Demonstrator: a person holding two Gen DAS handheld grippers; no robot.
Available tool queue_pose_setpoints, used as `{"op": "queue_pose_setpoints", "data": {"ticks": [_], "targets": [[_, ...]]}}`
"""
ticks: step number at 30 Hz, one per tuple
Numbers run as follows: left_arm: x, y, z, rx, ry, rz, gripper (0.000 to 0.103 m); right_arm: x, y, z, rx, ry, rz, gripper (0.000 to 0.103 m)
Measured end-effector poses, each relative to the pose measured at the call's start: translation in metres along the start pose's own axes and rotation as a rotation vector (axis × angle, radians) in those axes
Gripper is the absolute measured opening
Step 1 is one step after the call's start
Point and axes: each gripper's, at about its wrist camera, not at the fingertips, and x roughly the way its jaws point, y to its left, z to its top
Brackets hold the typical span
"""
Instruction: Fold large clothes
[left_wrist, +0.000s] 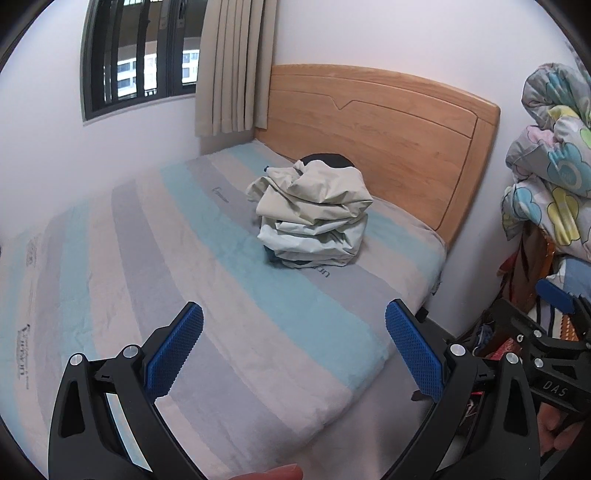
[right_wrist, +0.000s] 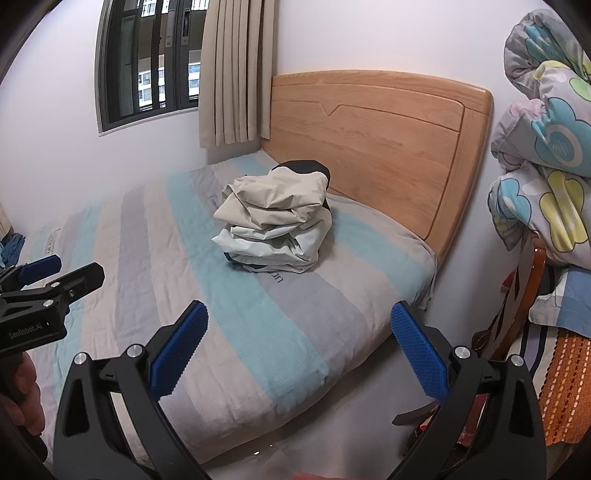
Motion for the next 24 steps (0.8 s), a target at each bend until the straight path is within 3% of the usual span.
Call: {"op": "queue_pose_setpoints", "data": {"ticks": [16,24], "targets": [[0.003,-0.004,-0.001,0.017,0.005,0.012,0.097,-0.003,0.007,-0.004,-0.001,0.003,-0.004,0.096],[-0.001,0.002,-0.003,-0.022,-0.027,-0.032,0.097,-0.007,0.008,-0.005,0.002,0.003,-0.011,0.096]]}}
